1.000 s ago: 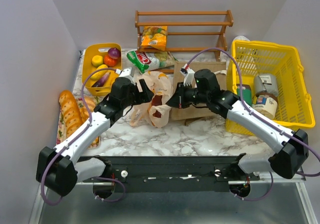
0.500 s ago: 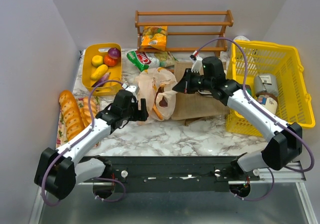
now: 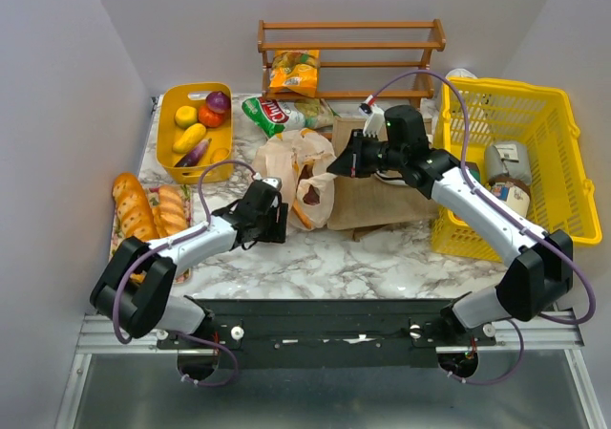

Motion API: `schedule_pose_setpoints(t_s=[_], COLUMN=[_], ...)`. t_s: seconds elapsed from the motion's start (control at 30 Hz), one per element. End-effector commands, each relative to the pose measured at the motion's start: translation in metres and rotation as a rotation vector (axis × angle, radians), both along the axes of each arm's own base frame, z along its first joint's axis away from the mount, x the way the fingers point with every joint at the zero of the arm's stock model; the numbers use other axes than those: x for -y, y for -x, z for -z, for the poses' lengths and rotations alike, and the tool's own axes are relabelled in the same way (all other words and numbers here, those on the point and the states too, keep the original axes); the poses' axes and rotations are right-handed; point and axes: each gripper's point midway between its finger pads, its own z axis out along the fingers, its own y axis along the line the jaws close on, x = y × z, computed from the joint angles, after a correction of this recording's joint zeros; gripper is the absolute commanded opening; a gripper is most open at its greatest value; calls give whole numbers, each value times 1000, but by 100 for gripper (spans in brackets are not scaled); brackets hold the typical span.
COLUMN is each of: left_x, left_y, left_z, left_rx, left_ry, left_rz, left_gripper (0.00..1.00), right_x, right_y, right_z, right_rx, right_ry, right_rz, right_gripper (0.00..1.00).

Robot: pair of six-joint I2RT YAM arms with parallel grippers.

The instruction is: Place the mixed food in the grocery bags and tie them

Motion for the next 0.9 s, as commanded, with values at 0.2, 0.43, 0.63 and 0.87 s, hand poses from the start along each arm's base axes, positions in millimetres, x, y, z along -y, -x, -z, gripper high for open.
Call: schedule_pose_setpoints(t_s=[0.2,0.43,0.63,0.87], left_x=[-8,3,29,40], left_y=[-25,-28,1,25], left_z=[-14,-173,-250,-350], left_rx=[137,370,338,475], left_ry=[-50,140,318,579], left_rz=[-73,-23,125,209], left_gripper=[2,0,0,0], right_x=[5,12,11,15], right_y=[-2,-14,-21,-15], right_z=[-28,-26,-12,-14], right_rx=[100,115,98,96], right_ry=[-26,15,57,77], right_rz=[-15,17,9,0], right_gripper=[1,1,1,1])
